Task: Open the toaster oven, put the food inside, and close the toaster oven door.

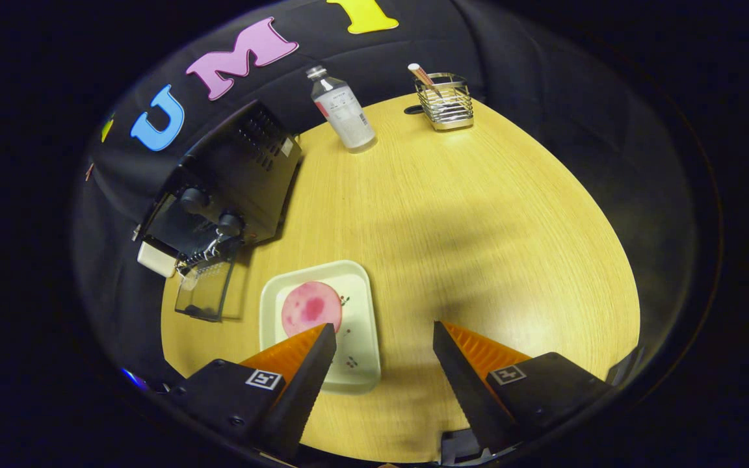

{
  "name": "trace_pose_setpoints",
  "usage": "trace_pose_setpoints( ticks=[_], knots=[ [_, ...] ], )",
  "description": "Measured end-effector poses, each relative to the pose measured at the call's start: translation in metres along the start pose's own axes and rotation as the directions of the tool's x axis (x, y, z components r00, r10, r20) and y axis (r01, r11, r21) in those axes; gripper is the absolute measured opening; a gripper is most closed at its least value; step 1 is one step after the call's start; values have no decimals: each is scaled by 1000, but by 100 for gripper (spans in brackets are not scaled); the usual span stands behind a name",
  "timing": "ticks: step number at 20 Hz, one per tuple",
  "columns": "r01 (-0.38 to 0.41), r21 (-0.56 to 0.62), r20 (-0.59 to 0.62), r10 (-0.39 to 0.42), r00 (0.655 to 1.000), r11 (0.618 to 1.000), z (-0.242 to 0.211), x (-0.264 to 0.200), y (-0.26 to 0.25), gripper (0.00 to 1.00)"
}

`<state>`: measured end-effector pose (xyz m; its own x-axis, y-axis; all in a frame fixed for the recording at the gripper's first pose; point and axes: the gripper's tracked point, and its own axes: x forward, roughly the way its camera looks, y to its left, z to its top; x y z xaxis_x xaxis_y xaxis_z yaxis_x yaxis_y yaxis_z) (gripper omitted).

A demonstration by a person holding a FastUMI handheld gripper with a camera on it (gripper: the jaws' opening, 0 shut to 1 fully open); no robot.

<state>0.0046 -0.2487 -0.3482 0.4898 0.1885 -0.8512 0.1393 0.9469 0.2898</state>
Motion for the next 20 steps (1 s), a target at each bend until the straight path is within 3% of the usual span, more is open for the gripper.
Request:
trace_pose_setpoints(
  ticks=[6,8,13,16,20],
  knots=[
    [3,-92,-24,-5,1000,996,-12,12,18,99],
    [15,-128,-40,-21,999,992,-18,14,24,94],
    [124,-248,-25,-134,991,961,-22,16,20,63],
    [125,-222,-36,-136,990,967,-25,17,20,51],
    [135,-192,-55,-148,987,972,-27,18,18,45]
  ],
)
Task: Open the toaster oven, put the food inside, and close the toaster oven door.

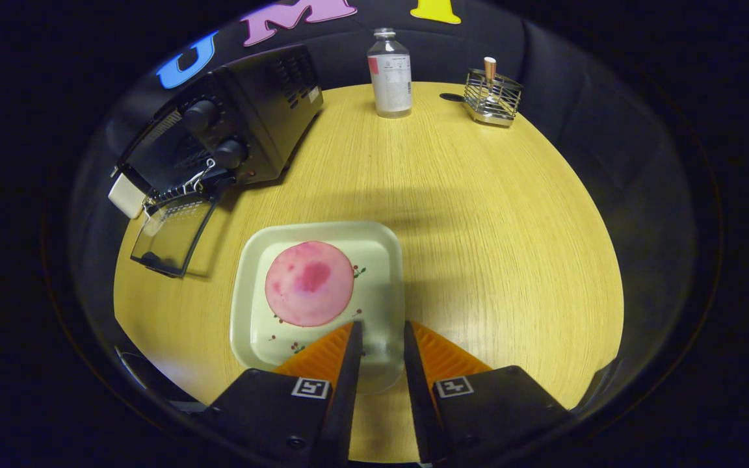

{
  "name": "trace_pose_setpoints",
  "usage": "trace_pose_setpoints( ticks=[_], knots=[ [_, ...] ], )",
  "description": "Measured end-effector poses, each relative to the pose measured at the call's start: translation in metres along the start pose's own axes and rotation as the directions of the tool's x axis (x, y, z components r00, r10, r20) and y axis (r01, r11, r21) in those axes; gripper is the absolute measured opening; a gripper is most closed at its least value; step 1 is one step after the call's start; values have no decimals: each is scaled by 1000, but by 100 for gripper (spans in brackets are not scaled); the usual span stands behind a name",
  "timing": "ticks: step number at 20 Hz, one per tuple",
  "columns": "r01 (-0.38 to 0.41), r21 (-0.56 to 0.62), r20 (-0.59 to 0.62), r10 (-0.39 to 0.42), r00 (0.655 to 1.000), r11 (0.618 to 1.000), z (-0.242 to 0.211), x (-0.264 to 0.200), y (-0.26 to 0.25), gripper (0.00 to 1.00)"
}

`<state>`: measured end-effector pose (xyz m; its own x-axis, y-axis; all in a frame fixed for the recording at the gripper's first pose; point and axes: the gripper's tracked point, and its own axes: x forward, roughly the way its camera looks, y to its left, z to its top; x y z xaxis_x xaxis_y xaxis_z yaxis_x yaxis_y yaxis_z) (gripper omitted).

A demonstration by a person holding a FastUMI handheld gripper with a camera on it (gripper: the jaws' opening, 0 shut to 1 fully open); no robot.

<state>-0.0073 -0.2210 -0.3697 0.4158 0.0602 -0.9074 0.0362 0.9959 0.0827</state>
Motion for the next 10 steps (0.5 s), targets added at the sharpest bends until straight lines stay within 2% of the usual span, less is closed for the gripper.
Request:
trace_pose_setpoints(
  ticks=[1,2,4,7,10],
  knots=[
    [-18,37,10,17,1000,999,0,2,4,35],
    [-26,51,18,25,1000,998,0,-9,8,14],
    [-45,58,14,44,999,997,-2,1,8,13],
    [-105,126,3,105,994,987,-4,1,19,6],
    [-181,229,-12,188,982,956,-9,0,35,6]
  ],
)
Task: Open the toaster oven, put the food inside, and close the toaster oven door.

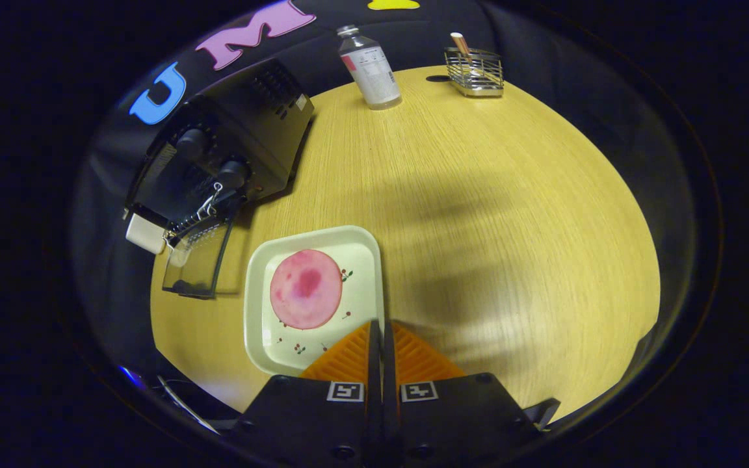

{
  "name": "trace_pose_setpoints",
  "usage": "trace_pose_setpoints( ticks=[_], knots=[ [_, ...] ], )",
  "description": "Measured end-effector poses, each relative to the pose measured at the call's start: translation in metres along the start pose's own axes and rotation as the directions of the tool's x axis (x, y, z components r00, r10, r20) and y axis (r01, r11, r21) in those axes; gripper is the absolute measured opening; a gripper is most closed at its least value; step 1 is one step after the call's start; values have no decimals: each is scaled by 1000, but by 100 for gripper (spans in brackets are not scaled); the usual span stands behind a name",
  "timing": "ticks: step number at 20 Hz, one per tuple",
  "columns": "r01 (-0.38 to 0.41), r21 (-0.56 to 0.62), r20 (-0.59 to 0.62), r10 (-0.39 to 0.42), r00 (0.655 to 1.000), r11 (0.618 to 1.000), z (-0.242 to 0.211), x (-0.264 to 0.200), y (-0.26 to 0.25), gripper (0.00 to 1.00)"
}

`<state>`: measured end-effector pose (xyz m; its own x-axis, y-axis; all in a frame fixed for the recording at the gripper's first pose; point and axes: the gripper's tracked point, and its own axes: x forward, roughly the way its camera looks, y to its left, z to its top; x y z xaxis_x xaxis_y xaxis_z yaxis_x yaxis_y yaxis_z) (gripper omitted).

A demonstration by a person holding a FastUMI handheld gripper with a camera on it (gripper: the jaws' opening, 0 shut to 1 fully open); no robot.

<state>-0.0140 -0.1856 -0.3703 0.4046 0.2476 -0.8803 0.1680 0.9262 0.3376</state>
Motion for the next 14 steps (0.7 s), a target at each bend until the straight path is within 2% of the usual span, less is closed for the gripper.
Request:
trace_pose_setpoints(
  ticks=[3,7,11,14],
  knots=[
    [-93,121,-7,95,995,988,-6,0,16,6],
    [-187,239,3,191,981,953,-5,-5,33,6],
    [-245,379,10,261,965,892,-6,-8,36,6],
    [-263,458,33,279,960,849,-3,-14,29,6]
  ],
)
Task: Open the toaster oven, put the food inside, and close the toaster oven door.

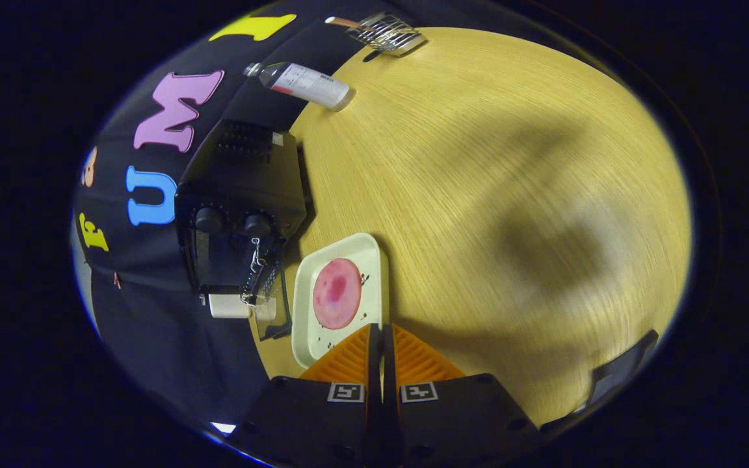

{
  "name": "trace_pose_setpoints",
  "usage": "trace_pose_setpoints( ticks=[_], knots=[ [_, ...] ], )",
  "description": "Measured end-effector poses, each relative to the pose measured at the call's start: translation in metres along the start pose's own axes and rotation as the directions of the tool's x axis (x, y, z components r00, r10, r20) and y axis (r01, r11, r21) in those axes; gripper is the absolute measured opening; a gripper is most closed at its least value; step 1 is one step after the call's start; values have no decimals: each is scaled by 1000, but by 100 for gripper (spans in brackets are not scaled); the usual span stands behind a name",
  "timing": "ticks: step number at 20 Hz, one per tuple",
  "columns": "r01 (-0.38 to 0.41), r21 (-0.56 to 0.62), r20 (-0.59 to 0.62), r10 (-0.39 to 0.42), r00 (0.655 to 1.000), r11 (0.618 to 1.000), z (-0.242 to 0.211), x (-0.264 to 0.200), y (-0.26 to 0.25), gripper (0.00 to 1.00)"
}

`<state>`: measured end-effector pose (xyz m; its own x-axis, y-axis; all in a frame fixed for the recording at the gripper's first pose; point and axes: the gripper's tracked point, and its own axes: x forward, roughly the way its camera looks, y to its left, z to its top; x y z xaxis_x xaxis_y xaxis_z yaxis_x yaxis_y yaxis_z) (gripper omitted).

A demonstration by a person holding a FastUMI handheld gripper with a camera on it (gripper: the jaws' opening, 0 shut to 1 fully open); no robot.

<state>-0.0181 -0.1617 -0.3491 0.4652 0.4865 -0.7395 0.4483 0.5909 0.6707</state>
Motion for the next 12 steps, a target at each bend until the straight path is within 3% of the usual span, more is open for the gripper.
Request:
trace_pose_setpoints(
  ticks=[5,12],
  knots=[
    [-47,78,53,43,998,996,8,-29,-2,6],
    [-96,91,86,88,992,991,-3,-54,31,6]
  ],
)
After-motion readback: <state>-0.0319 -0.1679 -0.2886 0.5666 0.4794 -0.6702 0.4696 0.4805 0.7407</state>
